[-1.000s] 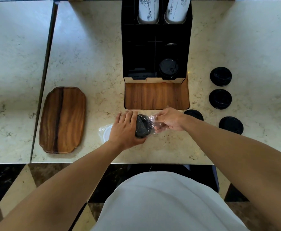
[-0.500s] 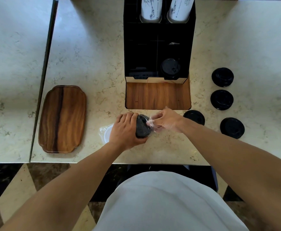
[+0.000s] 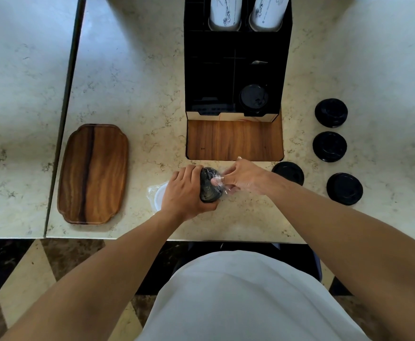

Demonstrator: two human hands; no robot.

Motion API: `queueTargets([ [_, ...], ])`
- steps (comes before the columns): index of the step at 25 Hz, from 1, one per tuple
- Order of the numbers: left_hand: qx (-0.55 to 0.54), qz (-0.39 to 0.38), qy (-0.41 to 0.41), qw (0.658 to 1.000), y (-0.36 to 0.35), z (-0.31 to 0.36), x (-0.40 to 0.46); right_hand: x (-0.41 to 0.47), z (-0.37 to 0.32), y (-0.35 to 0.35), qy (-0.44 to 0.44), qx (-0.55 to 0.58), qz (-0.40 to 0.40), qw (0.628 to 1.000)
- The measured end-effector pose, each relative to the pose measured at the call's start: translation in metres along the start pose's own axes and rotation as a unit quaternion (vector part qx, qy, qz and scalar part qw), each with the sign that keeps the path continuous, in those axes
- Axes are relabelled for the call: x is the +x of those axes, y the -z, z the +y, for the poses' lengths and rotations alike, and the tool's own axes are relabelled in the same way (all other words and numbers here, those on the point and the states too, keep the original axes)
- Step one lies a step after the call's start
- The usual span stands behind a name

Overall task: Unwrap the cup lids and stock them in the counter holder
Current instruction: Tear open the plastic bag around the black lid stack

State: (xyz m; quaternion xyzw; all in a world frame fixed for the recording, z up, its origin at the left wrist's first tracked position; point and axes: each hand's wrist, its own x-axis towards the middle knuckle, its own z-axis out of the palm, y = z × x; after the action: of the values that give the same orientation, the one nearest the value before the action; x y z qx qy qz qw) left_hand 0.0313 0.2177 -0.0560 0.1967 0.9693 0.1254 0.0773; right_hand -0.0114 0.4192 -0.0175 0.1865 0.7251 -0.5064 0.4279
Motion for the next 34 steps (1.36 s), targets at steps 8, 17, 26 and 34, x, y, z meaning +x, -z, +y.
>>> queueTargets([
  [8, 0.001, -0.006, 0.000, 1.000, 0.001, 0.001, 0.000, 0.007, 0.002, -0.003, 0.004, -0.034, -0.013, 0.999],
  [17, 0.017, -0.012, 0.005, 1.000, -0.001, 0.001, 0.001, 0.006, 0.000, -0.006, 0.002, 0.052, -0.025, 0.998],
  [26, 0.036, -0.006, -0.001, 0.999, -0.006, 0.000, 0.003, 0.016, 0.019, -0.008, 0.019, 0.128, -0.011, 0.991],
  [34, 0.079, -0.013, -0.027, 0.996, -0.007, -0.004, 0.005, 0.014, 0.031, 0.035, 0.002, 0.185, -0.034, 0.982],
])
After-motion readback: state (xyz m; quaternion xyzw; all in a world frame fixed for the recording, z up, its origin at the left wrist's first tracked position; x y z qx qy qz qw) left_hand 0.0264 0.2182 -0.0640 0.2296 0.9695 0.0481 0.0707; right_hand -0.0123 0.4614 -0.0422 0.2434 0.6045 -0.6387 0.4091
